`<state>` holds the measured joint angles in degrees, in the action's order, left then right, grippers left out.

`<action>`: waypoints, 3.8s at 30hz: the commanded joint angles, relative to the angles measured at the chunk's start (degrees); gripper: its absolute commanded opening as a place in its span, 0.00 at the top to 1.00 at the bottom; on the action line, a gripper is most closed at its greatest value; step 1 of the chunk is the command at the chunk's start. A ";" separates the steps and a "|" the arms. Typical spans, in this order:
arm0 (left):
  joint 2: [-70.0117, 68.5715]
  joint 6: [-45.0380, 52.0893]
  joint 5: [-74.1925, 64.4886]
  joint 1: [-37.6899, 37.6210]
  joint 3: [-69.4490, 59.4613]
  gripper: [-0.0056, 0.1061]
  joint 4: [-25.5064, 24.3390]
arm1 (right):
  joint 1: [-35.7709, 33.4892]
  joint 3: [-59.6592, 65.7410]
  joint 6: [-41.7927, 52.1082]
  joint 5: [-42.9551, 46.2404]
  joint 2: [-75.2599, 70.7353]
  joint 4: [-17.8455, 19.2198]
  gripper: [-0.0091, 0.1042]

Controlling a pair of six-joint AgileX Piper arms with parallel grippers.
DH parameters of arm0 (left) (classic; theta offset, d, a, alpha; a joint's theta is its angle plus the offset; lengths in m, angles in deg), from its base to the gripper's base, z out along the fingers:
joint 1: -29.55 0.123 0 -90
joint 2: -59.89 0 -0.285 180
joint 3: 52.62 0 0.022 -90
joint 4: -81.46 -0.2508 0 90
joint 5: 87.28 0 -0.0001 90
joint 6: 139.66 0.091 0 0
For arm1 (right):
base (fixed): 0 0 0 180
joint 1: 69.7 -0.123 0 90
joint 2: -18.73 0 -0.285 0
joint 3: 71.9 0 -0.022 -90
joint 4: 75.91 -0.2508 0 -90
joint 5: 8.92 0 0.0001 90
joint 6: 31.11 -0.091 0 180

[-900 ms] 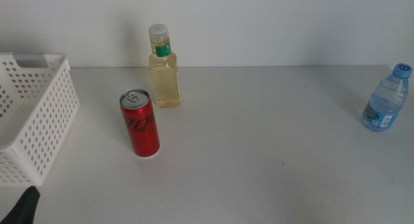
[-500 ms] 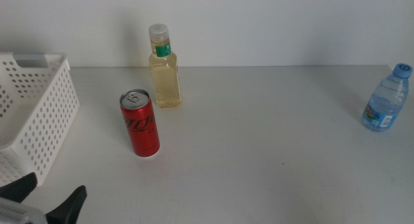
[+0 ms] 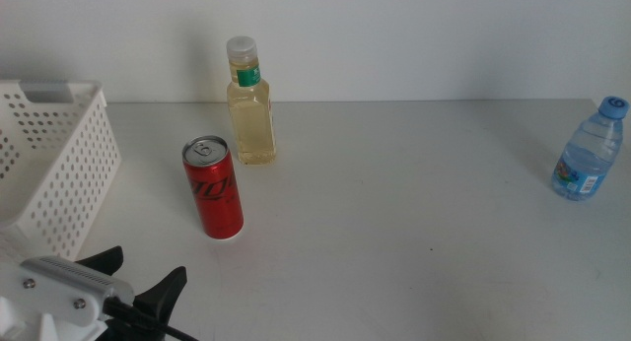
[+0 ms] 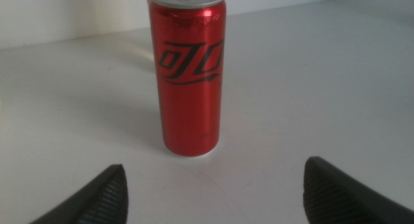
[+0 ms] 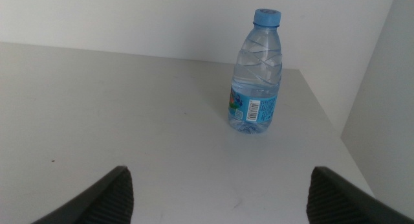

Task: Use arms to grab the bottles and put them into the dustbin to the left of the table.

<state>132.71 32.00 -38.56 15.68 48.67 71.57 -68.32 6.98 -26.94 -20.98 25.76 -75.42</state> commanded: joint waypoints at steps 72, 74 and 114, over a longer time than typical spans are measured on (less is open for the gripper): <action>42.67 0.70 20.59 -0.29 31.96 0.13 0.66 | 0.38 -0.53 0.31 4.22 -1.28 0.70 0.09; 43.75 0.70 20.96 -0.29 32.78 0.13 0.66 | 0.38 -0.53 0.31 4.22 -1.28 0.70 0.09; 11.44 -27.20 -42.53 -1.03 42.98 0.97 -23.39 | 0.38 -0.53 0.31 4.22 -1.28 0.70 0.09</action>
<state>148.15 10.19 -80.87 15.43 88.03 51.85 -68.32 6.98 -26.94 -20.98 25.76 -75.42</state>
